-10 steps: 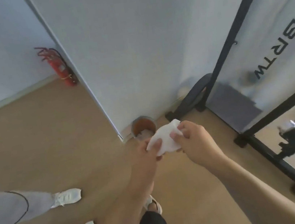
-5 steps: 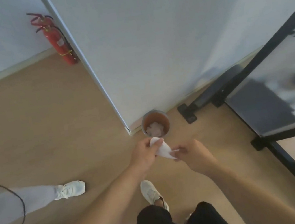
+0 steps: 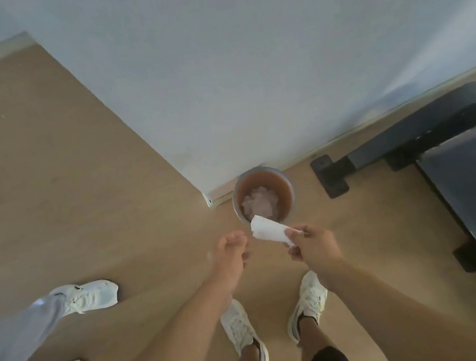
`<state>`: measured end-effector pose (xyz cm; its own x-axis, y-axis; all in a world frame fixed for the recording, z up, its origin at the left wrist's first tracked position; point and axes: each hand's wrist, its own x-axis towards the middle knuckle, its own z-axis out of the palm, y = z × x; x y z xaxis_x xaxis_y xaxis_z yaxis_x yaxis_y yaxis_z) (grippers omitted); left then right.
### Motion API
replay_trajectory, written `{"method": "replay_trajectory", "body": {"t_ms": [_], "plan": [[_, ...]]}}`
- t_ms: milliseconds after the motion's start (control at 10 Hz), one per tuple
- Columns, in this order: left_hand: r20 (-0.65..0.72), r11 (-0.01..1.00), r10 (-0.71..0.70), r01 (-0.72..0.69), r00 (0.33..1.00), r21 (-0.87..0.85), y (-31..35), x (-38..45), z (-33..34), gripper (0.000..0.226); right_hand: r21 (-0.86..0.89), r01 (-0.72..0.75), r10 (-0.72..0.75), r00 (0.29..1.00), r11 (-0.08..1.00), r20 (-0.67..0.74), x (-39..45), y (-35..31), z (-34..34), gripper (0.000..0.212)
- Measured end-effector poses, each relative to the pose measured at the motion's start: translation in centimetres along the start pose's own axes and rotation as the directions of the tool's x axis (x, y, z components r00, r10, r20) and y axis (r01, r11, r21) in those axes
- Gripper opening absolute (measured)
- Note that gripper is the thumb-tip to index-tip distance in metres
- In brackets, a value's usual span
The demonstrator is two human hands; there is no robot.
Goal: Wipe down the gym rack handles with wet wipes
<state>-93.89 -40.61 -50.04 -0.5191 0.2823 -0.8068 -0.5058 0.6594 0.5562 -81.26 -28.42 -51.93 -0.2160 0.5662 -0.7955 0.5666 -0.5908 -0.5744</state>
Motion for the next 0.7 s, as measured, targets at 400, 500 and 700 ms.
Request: {"method": "replay_trajectory", "body": {"t_ms": [400,500,700], "plan": [[-0.002,0.991,0.007,-0.007,1.000,0.136,-4.5,10.3,3.3,0.024,0.104,-0.168,0.168,0.986,0.980,0.014,17.7,4.9,4.9,0.019],[-0.026,0.991,-0.008,0.012,1.000,0.133,-5.1,10.1,2.7,0.014,-0.084,-0.133,0.142,0.983,0.987,0.112,18.1,5.3,4.3,0.046],[-0.053,0.988,0.008,0.000,0.999,0.152,-3.9,7.3,1.1,0.012,-0.126,-0.107,0.110,0.994,0.986,0.013,15.5,6.9,2.0,0.044]]}}
